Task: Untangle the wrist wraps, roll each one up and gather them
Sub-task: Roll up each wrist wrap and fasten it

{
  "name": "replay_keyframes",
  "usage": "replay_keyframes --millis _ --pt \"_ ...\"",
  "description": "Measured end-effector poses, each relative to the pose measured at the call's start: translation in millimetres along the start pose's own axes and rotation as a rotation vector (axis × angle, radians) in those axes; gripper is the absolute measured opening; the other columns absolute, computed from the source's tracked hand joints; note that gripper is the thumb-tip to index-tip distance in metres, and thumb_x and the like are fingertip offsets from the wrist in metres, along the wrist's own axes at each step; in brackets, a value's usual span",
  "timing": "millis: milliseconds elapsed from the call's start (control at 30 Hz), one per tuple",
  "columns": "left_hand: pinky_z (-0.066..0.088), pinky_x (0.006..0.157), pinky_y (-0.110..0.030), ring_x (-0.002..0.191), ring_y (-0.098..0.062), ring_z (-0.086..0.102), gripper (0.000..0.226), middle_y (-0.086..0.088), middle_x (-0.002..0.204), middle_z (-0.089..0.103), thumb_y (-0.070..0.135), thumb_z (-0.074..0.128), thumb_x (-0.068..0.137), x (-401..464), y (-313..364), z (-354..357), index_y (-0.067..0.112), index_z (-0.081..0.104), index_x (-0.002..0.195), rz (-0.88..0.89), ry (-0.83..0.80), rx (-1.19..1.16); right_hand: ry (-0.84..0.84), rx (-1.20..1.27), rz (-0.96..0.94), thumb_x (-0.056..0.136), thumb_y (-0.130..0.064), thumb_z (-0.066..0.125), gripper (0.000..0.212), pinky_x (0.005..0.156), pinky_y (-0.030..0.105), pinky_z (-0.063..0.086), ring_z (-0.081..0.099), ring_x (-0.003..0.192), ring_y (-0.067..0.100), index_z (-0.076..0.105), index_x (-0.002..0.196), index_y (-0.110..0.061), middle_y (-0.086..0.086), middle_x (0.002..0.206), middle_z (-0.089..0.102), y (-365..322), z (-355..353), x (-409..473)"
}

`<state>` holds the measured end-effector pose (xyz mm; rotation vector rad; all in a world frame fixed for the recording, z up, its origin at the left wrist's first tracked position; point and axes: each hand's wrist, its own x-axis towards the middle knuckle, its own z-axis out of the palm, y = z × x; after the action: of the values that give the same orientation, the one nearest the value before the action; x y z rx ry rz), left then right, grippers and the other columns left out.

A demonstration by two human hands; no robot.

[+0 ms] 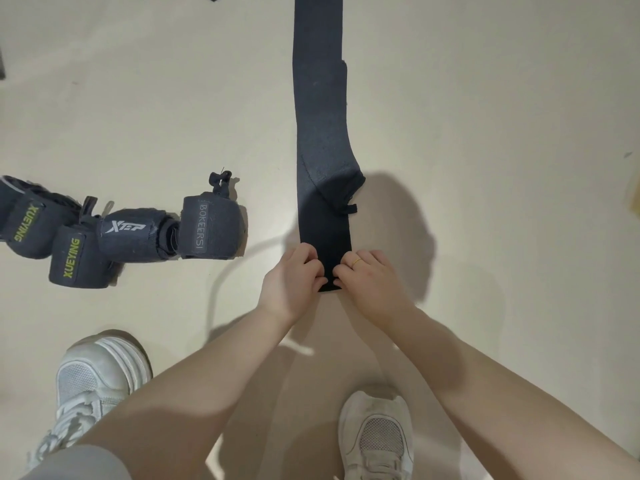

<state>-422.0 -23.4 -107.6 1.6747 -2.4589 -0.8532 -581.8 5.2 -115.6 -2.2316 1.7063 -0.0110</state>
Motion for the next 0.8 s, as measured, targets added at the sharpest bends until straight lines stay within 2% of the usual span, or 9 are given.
replay_keyframes --millis 100,167,267,333,433,533,667,733,800 --pt "0.047 0.042 -0.024 0.076 -0.018 0.057 0.021 -0.002 0.088 0.063 0.027 0.079 0.065 -1.4 -2.9 -8.0 0.01 0.067 0.066 0.11 -0.063 0.04 -0.024 0.059 0.111 0.083 -0.024 0.053 0.019 0.069 0.027 0.031 0.058 0.061 0.021 0.061 0.068 -0.017 -0.003 0.065 0.057 -9.5 -8.9 8.6" --pt "0.046 0.042 -0.023 0.073 -0.021 0.061 0.027 -0.004 0.09 0.064 0.024 0.086 0.058 -1.3 -5.4 -10.6 0.009 0.067 0.069 0.173 -0.106 0.089 -0.126 0.129 0.183 0.089 -0.021 0.059 0.008 0.073 0.031 0.031 0.058 0.078 0.023 0.058 0.087 -0.013 0.001 0.081 0.06 -10.4 -9.6 10.6" --pt "0.045 0.041 -0.021 0.071 -0.017 0.055 0.022 -0.001 0.086 0.062 0.025 0.059 0.079 1.7 -6.5 -9.4 0.007 0.067 0.069 0.198 -0.031 0.139 -0.03 0.225 0.238 0.082 -0.017 0.069 0.012 0.069 0.032 0.033 0.059 0.075 0.027 0.059 0.08 -0.011 0.004 0.08 0.059 -12.0 -9.4 11.2" --pt "0.049 0.053 -0.025 0.08 -0.015 0.052 0.034 0.002 0.094 0.062 0.027 0.044 0.091 6.0 -2.6 -8.8 0.007 0.069 0.08 0.14 -0.031 0.145 0.016 0.144 0.198 0.079 -0.026 0.067 0.018 0.065 0.029 0.036 0.057 0.066 0.023 0.061 0.067 -0.014 0.002 0.077 0.06 -10.3 -7.7 11.0" --pt "0.043 0.079 -0.025 0.101 -0.014 0.051 0.032 0.006 0.116 0.055 0.028 0.04 0.1 12.1 -4.6 -8.5 0.011 0.067 0.105 0.092 -0.106 0.151 0.07 0.101 0.052 0.082 -0.043 0.049 0.037 0.073 0.029 0.031 0.049 0.081 0.019 0.064 0.066 -0.013 0.003 0.085 0.062 0.2 -7.1 11.6" --pt "0.045 0.074 -0.029 0.094 -0.019 0.058 0.023 0.004 0.118 0.055 0.022 0.048 0.097 12.8 -2.6 -12.5 0.011 0.061 0.113 0.0 -0.057 0.059 0.069 0.054 -0.018 0.081 -0.037 0.045 0.033 0.077 0.029 0.031 0.055 0.078 0.021 0.066 0.068 -0.015 0.0 0.076 0.062 7.0 -8.3 19.7" --pt "0.045 0.058 -0.027 0.072 -0.025 0.06 0.021 -0.004 0.09 0.062 0.021 0.05 0.086 20.2 -1.3 -15.2 0.008 0.066 0.082 0.08 0.027 0.065 -0.066 0.215 0.234 0.092 -0.031 0.052 0.017 0.08 0.033 0.032 0.053 0.078 0.02 0.054 0.094 -0.014 -0.004 0.078 0.055 -2.8 -18.2 36.5" --pt "0.047 0.061 -0.029 0.075 -0.022 0.057 0.028 -0.004 0.083 0.063 0.025 0.045 0.08 22.3 -6.3 -12.6 0.01 0.068 0.073 0.207 0.051 0.19 -0.063 0.322 0.388 0.092 -0.033 0.055 0.017 0.078 0.032 0.033 0.053 0.083 0.02 0.048 0.091 -0.017 -0.005 0.083 0.051 -4.1 -20.1 41.1" --pt "0.039 0.073 -0.029 0.087 -0.02 0.049 0.027 -0.003 0.087 0.065 0.016 0.043 0.076 21.4 -6.8 -10.4 0.01 0.068 0.076 0.272 0.05 0.292 -0.07 0.347 0.461 0.089 -0.033 0.059 0.018 0.081 0.032 0.036 0.054 0.09 0.02 0.051 0.083 -0.018 -0.003 0.092 0.051 -4.6 -21.8 46.6"
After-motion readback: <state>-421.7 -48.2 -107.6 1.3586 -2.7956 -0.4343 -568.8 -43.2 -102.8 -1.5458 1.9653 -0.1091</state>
